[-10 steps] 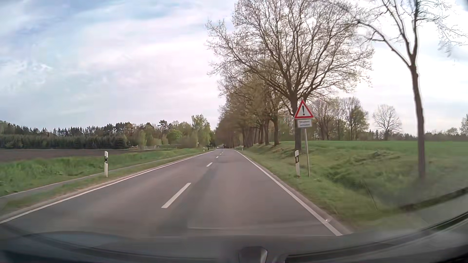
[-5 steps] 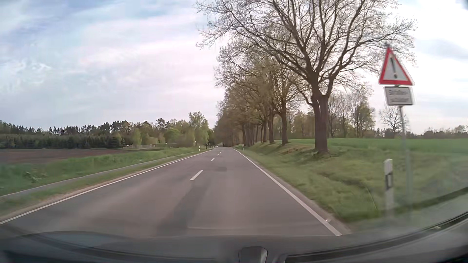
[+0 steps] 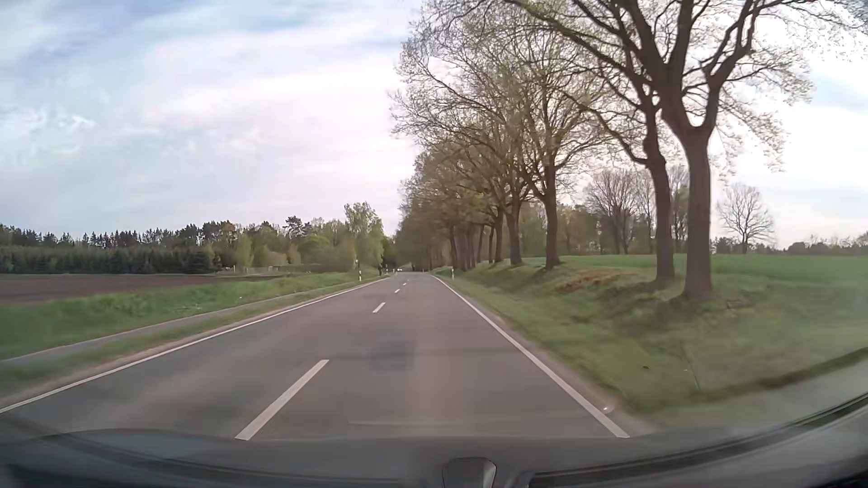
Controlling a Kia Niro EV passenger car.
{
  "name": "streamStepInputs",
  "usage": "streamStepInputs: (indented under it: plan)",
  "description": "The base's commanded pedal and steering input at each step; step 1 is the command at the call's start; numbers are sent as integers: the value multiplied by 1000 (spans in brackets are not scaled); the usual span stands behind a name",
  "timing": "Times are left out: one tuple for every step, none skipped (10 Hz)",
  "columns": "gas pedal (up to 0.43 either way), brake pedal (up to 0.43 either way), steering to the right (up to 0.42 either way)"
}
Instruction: Follow the waypoints while adhering to traffic rules and regulations
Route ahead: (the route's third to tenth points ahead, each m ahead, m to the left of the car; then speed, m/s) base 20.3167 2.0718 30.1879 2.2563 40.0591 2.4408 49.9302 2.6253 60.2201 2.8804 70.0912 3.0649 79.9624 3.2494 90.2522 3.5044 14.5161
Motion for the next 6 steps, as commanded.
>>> streamStepInputs:
  plan:
    - [118, 0, -3]
    - [118, 0, -3]
    - [118, 0, -3]
    - [118, 0, -4]
    - [118, 0, -3]
    - [118, 0, -4]
